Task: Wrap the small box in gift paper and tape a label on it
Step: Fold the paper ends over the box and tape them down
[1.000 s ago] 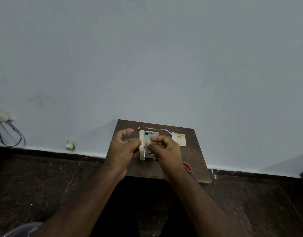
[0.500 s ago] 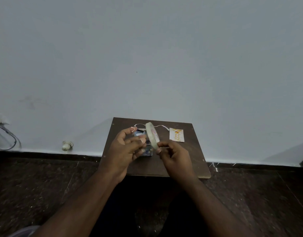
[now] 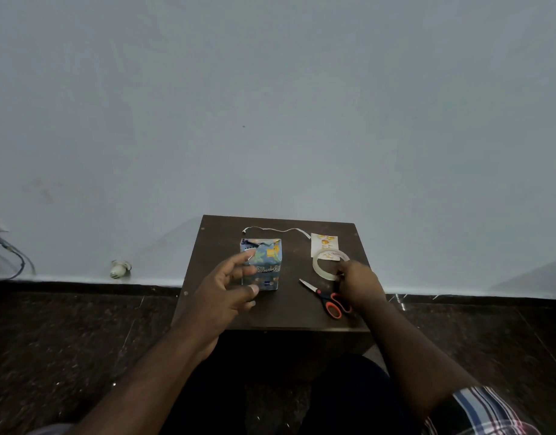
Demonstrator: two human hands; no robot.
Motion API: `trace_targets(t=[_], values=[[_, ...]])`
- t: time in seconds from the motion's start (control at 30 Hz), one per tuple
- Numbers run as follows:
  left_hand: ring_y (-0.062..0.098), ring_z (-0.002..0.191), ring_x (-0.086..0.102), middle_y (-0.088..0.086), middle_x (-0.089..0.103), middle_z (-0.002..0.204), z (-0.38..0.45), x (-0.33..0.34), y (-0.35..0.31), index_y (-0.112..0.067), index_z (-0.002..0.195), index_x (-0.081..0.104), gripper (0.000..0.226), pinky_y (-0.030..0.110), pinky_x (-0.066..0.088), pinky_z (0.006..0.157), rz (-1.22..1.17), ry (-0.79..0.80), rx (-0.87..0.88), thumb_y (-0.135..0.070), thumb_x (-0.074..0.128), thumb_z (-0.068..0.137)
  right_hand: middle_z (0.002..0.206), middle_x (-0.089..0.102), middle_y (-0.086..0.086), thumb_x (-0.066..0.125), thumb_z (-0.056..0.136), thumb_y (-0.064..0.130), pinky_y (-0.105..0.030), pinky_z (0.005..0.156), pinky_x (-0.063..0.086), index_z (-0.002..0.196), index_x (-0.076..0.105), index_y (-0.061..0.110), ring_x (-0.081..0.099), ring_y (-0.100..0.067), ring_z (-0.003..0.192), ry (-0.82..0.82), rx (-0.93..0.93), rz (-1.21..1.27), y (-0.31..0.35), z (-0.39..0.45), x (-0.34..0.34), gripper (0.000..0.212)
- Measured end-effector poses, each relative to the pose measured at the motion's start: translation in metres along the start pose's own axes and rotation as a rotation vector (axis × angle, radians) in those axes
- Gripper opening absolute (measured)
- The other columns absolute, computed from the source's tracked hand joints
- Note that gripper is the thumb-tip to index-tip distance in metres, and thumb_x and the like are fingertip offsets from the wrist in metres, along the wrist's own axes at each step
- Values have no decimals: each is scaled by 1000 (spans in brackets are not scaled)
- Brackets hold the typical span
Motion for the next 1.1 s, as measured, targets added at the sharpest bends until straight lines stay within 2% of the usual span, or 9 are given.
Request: trace_targets(t=[0.17,0.27,0.43,0.53,0.63,0.83,0.93,1.03,1.1], values=[[6,94,67,3,67,116,5,-4,4,-38,119,66,53,29,58,77,19,-82,66,5,69,88,113,72,-5,64,85,13,-37,83,56,113,73,22,67,-28,103,47,15,-41,-4,2,6,31],[0,86,66,3,66,114,11,-12,5,-34,121,62,52,31,58,81,43,-219,136,4,70,87,112,73,0,63,89,24,-34,84,55,111,74,25,67,-21,99,-51,48,231,8,0,-4,25],[14,114,55,-8,55,131,43,-17,3,-29,142,46,72,32,47,96,198,-263,169,-9,80,82,109,68,20,76,84,34,-8,79,43,119,69,35,59,8,95,-89,-220,625,82,-19,-38,35],[14,129,46,-10,49,142,66,-11,4,-28,150,38,83,33,42,101,220,-198,141,-10,81,82,115,66,15,77,85,29,-17,81,44,124,67,32,59,-2,104,-61,-306,638,112,-20,-40,41],[15,131,49,-3,52,146,78,-8,8,-24,152,36,83,24,46,91,191,-145,103,-3,78,84,108,66,16,74,84,20,-22,85,44,121,70,26,59,-5,104,-55,-299,652,121,-14,-34,37],[-1,106,60,-3,60,136,86,-8,12,-26,145,43,73,11,49,70,159,-157,92,1,75,85,106,71,8,70,83,12,-24,82,49,107,78,23,62,-9,97,-94,-334,579,128,-3,-32,27],[2,107,60,-3,60,135,88,-10,14,-27,141,46,68,19,53,75,134,-169,81,-1,75,85,110,69,5,68,85,8,-14,80,44,104,79,21,59,-6,100,-94,-388,559,127,-2,-31,25],[17,119,60,-1,61,135,92,-10,17,-29,138,48,65,38,57,92,124,-194,67,-4,76,85,111,68,4,68,86,6,-20,86,46,102,79,19,60,-8,104,-109,-400,581,127,-3,-27,24],[19,120,60,1,62,134,93,-9,17,-25,139,48,63,38,56,94,86,-217,64,-4,75,86,110,69,5,68,86,7,-18,88,46,102,80,19,61,-8,104,-126,-410,587,127,-3,-26,23]])
Point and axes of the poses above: each hand's wrist, its own z-axis towards the middle knuckle, its own x-axis out of the palm, y = z × x, the point moved 2 cm from there along z, towards the middle knuckle
